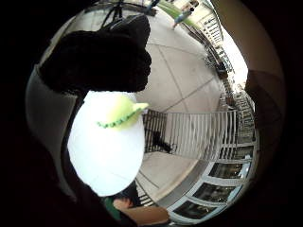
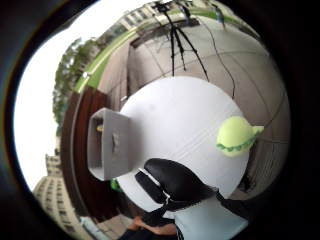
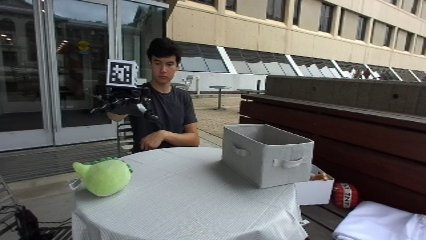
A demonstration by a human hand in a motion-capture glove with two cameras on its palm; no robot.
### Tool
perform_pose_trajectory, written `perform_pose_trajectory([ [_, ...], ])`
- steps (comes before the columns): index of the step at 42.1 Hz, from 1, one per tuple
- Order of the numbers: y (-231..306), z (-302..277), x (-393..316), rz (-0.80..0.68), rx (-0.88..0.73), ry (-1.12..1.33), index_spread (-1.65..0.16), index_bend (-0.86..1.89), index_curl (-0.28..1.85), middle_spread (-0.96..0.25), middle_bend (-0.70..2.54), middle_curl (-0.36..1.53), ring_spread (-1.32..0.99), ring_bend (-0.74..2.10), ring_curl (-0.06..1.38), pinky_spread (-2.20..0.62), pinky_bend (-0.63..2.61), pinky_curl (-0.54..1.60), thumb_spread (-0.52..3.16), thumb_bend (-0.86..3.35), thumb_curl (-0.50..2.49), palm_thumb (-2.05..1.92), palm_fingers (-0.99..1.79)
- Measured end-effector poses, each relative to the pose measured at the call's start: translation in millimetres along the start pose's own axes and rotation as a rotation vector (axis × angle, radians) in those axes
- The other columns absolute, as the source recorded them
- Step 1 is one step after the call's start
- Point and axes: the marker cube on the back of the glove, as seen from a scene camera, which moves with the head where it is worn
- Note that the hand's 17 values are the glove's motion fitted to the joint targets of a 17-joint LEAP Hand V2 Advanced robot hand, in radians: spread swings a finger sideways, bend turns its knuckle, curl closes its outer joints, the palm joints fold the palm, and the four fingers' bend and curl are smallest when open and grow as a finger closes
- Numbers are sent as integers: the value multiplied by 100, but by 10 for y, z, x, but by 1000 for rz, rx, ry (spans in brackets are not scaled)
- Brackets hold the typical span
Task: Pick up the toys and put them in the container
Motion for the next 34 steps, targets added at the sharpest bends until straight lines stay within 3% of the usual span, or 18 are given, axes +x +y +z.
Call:
perform_pose_trajectory([
  [4,-124,374,227,73,40,-14,-28,5,9,-2,18,42,1,48,25,7,128,36,91,-7,30,-8,-21],
  [13,-162,1141,564,133,-110,-38,-28,4,9,-2,17,40,1,44,25,8,122,34,88,-8,28,-8,-24],
  [29,46,2146,757,145,-378,-21,-27,0,5,5,14,37,1,41,26,6,131,36,90,0,29,5,-27],
  [34,124,2190,792,125,-383,-5,-27,-1,4,5,12,35,1,44,27,3,137,37,97,6,31,18,-23],
])
